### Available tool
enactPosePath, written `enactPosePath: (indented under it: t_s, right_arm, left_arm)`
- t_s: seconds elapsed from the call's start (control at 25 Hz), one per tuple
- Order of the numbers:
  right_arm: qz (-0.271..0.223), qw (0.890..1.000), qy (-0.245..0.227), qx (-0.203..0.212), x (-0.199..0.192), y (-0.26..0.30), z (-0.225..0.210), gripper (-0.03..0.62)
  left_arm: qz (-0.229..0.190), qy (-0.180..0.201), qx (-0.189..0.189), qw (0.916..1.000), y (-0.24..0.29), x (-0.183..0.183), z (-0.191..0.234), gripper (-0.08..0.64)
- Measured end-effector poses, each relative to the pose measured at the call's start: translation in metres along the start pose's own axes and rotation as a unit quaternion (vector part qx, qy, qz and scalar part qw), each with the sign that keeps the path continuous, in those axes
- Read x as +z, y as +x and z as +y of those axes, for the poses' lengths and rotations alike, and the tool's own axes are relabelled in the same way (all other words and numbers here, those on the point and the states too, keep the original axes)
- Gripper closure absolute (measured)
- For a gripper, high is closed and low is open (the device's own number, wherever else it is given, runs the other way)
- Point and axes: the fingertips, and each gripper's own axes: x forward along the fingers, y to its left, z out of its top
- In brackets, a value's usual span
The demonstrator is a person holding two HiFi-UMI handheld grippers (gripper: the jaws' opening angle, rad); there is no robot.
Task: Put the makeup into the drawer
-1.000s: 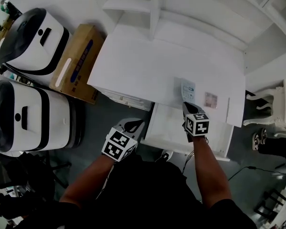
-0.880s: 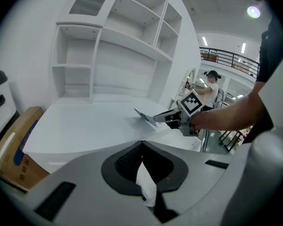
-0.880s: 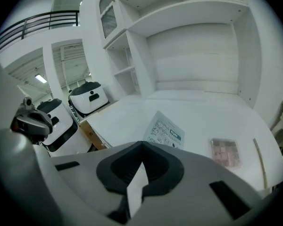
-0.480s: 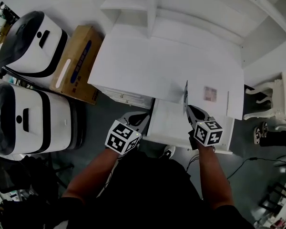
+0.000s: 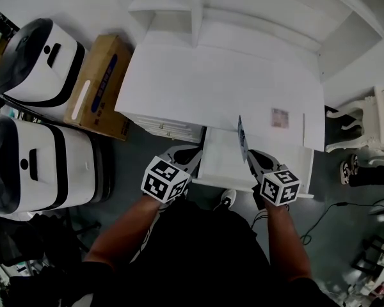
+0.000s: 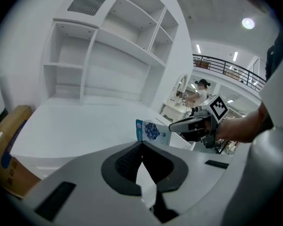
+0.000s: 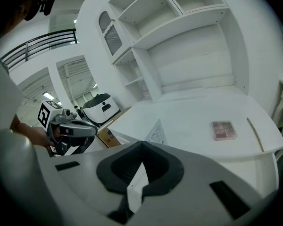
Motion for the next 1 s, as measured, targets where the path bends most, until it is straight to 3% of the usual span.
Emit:
enactPosePath:
  t_s: [0.4, 0.68, 1.0]
  right_arm:
    - [0.033, 0.999, -0.008, -0.002, -0.026, -0.005, 0.004, 0.565]
    - [0.075, 0.996, -0.019, -0.048, -0.061, 0.015, -0.031, 0.565]
    - [0.12, 0.982, -0.095, -0.108, -0.079, 0.043, -0.051, 0.565]
  left_arm:
    - [0.005, 0.0, 0.005, 1.0, -0.01, -0.012, 0.002, 0.555]
    - [0.008, -0.008, 0.002, 0.9999, -0.014, -0.019, -0.001, 0.555]
    - [0.01, -0.005, 0.017, 0.9998, -0.021, -0.022, 0.007, 0.555]
